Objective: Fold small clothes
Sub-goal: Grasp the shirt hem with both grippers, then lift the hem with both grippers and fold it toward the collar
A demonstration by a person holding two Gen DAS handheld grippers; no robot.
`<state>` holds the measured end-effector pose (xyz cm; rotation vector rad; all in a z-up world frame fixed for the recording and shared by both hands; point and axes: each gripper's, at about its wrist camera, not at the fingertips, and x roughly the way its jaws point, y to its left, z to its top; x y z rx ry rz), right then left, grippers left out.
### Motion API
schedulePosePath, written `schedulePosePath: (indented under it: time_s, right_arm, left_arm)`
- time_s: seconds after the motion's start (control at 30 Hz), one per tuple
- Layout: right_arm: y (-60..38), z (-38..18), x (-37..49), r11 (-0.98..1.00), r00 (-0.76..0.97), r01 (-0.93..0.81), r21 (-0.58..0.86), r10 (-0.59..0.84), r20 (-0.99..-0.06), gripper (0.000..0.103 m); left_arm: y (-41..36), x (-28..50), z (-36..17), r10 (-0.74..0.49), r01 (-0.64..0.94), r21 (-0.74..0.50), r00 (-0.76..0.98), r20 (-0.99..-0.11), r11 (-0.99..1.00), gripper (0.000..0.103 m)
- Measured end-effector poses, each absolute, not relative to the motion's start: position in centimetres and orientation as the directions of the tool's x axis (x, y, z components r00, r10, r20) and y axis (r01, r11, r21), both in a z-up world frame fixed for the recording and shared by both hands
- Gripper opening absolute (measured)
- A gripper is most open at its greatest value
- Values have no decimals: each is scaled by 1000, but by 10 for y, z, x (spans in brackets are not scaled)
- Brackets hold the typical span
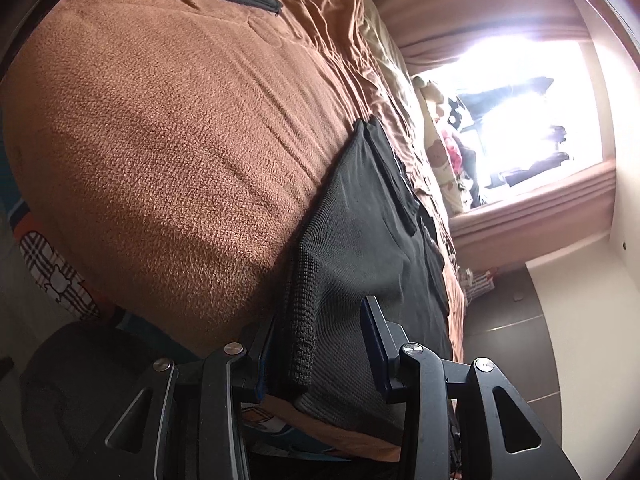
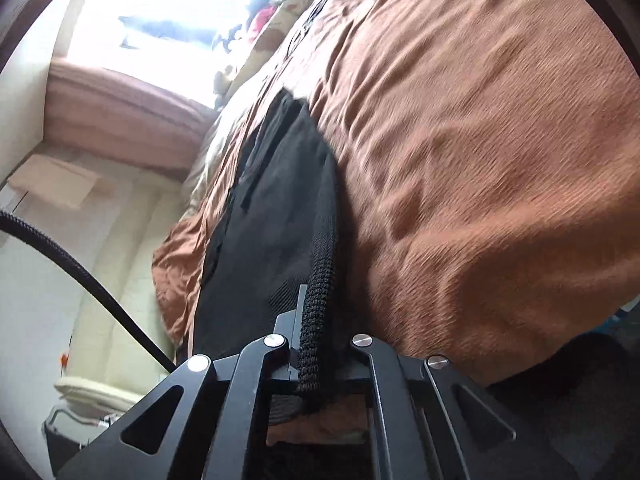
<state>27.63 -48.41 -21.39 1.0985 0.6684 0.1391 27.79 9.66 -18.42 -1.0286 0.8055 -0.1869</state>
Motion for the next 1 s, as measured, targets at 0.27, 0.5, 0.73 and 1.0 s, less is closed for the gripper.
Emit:
schedulePosePath:
  time_s: [0.27, 0.5, 0.73, 1.0]
  right_arm:
    - [-496, -206, 251, 470, 824, 237, 850, 367, -432, 0]
    - [-491, -209, 262, 485, 808, 241, 840, 379, -451, 0]
    - [-497, -207, 260, 490, 801, 249, 835, 380, -462, 0]
    - [-496, -176, 260, 515, 820, 197, 834, 381, -428, 0]
  left_arm:
    - [92, 271, -190, -476, -250, -827, 718, -507, 503, 32]
    - [90, 264, -192, -490, -227, -829, 715, -498, 511, 32]
    - [92, 262, -195, -493, -238, -821, 701, -515, 519, 8]
    - [110, 250, -167, -511, -157, -864, 751, -419, 478, 6]
